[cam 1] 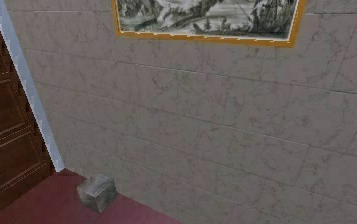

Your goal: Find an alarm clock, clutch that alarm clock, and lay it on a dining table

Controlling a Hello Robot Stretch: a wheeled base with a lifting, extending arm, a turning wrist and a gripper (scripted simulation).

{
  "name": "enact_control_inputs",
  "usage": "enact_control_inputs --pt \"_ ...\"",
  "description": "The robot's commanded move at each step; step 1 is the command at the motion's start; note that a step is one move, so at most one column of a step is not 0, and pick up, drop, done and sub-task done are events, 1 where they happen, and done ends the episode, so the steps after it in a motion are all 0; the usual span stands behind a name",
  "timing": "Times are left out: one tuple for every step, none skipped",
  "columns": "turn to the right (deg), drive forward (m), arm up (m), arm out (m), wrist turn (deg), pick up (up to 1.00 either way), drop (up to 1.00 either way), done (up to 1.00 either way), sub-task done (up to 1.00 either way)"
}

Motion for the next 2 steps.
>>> enact_control_inputs --pt "0.0 0.00 0.00 0.00 45.0 0.00 0.00 0.00 0.00" --pt "0.0 0.00 0.00 0.00 15.0 0.00 0.00 0.00 0.00"
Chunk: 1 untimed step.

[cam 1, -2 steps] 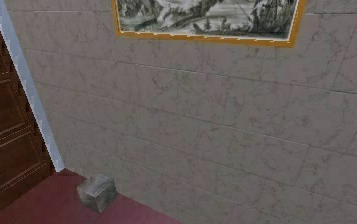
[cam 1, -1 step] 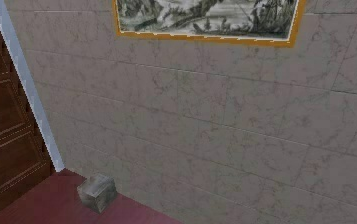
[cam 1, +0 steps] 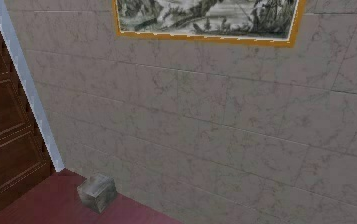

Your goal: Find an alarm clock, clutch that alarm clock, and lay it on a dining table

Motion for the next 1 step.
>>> enact_control_inputs --pt "0.0 0.00 -0.14 0.00 0.0 0.00 0.00 0.00 0.00"
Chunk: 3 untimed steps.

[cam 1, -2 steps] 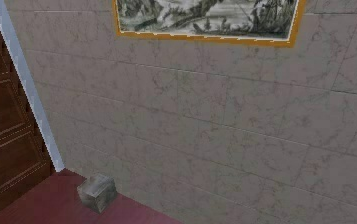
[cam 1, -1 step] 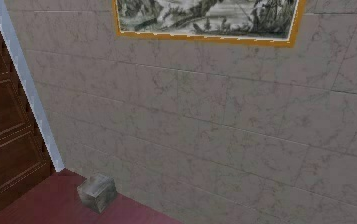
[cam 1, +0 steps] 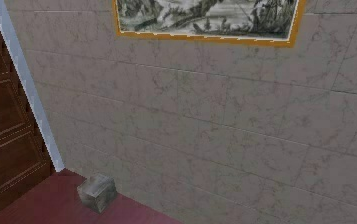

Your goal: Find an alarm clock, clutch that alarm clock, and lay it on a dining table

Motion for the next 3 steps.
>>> enact_control_inputs --pt "0.0 0.00 0.00 0.00 0.0 1.00 0.00 0.00 0.00" --pt "0.0 0.00 0.10 0.00 0.0 0.00 0.00 0.00 0.00" --pt "0.0 0.00 0.04 0.00 0.0 0.00 0.00 0.00 0.00"
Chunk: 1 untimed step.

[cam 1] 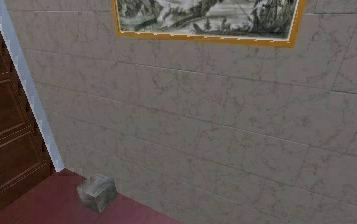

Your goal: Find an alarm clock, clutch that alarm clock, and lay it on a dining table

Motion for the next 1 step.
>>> enact_control_inputs --pt "0.0 0.00 0.00 0.00 -45.0 0.00 0.00 0.00 0.00"
